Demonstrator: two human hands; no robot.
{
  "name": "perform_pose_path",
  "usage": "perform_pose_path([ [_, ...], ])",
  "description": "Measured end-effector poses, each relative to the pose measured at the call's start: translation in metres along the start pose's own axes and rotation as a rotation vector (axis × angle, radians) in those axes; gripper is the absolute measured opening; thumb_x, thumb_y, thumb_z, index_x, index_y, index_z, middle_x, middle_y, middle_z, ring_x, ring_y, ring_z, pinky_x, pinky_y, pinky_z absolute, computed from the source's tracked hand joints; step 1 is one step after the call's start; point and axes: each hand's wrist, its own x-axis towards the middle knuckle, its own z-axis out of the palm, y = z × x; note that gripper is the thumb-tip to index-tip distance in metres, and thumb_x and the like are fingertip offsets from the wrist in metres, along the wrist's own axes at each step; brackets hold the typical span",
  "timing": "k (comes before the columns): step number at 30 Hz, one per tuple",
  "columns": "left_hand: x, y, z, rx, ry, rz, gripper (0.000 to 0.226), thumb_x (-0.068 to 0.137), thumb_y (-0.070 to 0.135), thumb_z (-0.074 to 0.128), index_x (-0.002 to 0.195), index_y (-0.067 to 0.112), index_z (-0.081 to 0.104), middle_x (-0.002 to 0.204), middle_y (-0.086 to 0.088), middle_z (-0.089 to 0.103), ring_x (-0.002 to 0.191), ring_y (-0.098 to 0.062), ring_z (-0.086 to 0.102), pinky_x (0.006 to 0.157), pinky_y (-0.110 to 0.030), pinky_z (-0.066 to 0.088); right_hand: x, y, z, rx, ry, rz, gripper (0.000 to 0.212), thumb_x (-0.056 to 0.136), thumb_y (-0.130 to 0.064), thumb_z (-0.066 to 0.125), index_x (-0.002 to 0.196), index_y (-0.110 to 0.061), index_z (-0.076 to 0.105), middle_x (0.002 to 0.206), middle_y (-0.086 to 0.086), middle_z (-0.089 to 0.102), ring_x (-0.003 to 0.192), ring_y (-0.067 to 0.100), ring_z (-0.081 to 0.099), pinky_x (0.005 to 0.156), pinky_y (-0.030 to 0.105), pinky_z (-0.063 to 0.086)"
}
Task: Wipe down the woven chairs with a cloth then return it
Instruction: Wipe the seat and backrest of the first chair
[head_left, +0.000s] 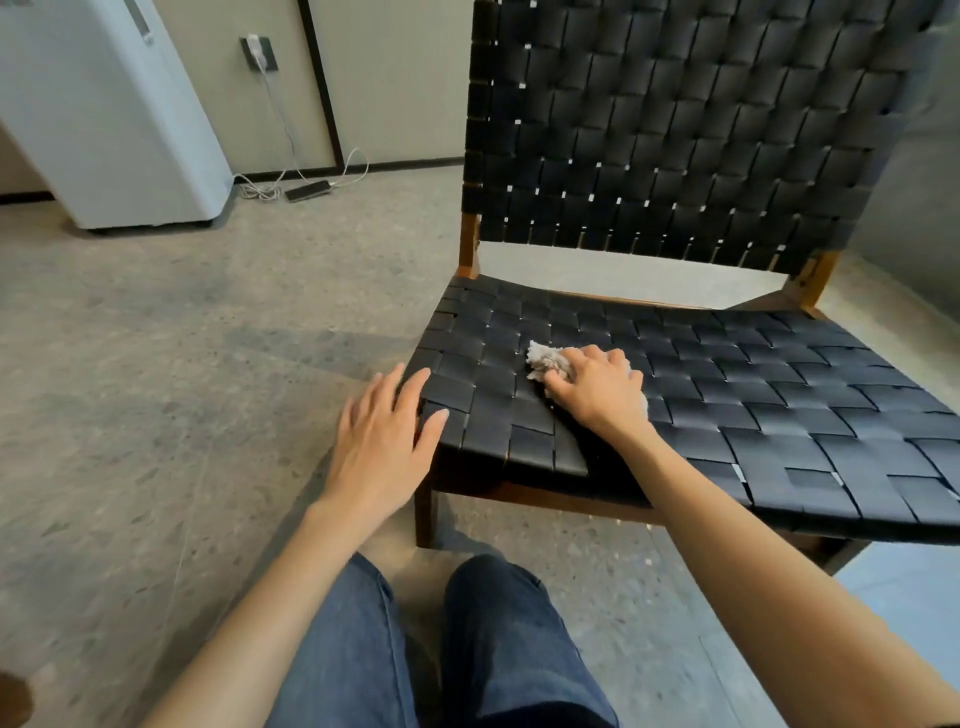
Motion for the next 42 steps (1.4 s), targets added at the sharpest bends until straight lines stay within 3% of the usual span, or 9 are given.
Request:
perform_pose_path([
  [4, 0.025, 0.009, 0.004, 0.037, -0.097, 0.014, 0.058, 0.099, 0.049, 0.025, 0.151, 0.024, 0.014, 0.159, -0.001, 0.01, 0.147, -0.021, 0.006, 0.119, -0.043, 0.009, -0.007, 0.035, -0.007, -0.048, 0.025, 0.112, 0.046, 0.091, -0.051, 0.038, 0.132, -0.031, 0.05, 0.135, 0.003, 0.05, 0.123, 0.032, 0.037, 0.098, 0.047, 0.032],
  [8, 0.045, 0.016, 0.007, 0.013, -0.135, -0.018, 0.065, 0.099, 0.051, 0.027, 0.152, 0.02, 0.006, 0.159, -0.001, 0.009, 0.147, -0.02, 0.006, 0.116, -0.041, 0.015, -0.012, 0.014, -0.005, 0.003, 0.021, 0.122, 0.04, 0.095, -0.044, 0.039, 0.132, -0.034, 0.048, 0.139, 0.002, 0.044, 0.124, 0.031, 0.033, 0.098, 0.047, 0.031],
  [14, 0.057, 0.017, 0.013, 0.058, -0.147, -0.067, 0.073, 0.096, 0.056, 0.027, 0.152, 0.013, 0.006, 0.16, 0.0, 0.002, 0.146, -0.014, -0.001, 0.115, -0.038, 0.018, 0.015, -0.066, 0.011, 0.191, -0.059, -0.244, 0.04, 0.099, -0.045, 0.038, 0.138, -0.034, 0.043, 0.143, -0.001, 0.041, 0.127, 0.029, 0.033, 0.098, 0.045, 0.032],
  [18, 0.058, 0.017, 0.018, 0.091, -0.101, -0.055, 0.078, 0.093, 0.061, 0.027, 0.152, 0.013, 0.008, 0.16, 0.0, 0.003, 0.147, -0.014, 0.0, 0.116, -0.036, 0.016, 0.053, -0.108, 0.026, 0.312, -0.072, -0.333, 0.039, 0.098, -0.046, 0.041, 0.135, -0.036, 0.047, 0.142, -0.003, 0.042, 0.127, 0.029, 0.031, 0.1, 0.046, 0.028],
  [24, 0.058, 0.017, 0.019, 0.138, -0.121, -0.048, 0.075, 0.093, 0.062, 0.023, 0.152, 0.019, 0.007, 0.16, 0.001, 0.0, 0.146, -0.015, -0.003, 0.114, -0.039, 0.021, 0.083, -0.11, 0.031, 0.289, -0.087, -0.26, 0.044, 0.095, -0.051, 0.044, 0.135, -0.035, 0.049, 0.14, -0.003, 0.045, 0.13, 0.027, 0.03, 0.103, 0.049, 0.025],
  [29, 0.057, 0.019, 0.017, 0.136, -0.159, -0.054, 0.069, 0.094, 0.062, 0.02, 0.152, 0.028, 0.007, 0.16, 0.002, -0.003, 0.146, -0.015, -0.005, 0.113, -0.04, 0.022, 0.076, -0.058, 0.025, 0.136, -0.026, -0.131, 0.045, 0.094, -0.051, 0.044, 0.134, -0.031, 0.049, 0.137, 0.002, 0.048, 0.126, 0.029, 0.035, 0.101, 0.046, 0.028],
  [36, 0.059, 0.021, 0.018, 0.247, -0.171, 0.003, 0.065, 0.095, 0.06, 0.013, 0.152, 0.029, 0.006, 0.159, -0.01, -0.003, 0.147, -0.024, -0.003, 0.118, -0.038, -0.003, 0.041, 0.054, 0.004, -0.081, 0.037, 0.2, 0.043, 0.093, -0.048, 0.043, 0.13, -0.03, 0.054, 0.132, 0.005, 0.052, 0.122, 0.033, 0.038, 0.095, 0.044, 0.031],
  [42, 0.079, 0.024, 0.021, 0.232, -0.226, 0.017, 0.061, 0.096, 0.058, 0.014, 0.151, 0.033, 0.007, 0.159, -0.009, -0.003, 0.147, -0.025, -0.004, 0.117, -0.039, -0.004, 0.044, 0.065, 0.005, -0.076, 0.029, 0.23, 0.045, 0.094, -0.05, 0.041, 0.135, -0.034, 0.047, 0.137, 0.004, 0.048, 0.125, 0.034, 0.034, 0.098, 0.044, 0.031],
])
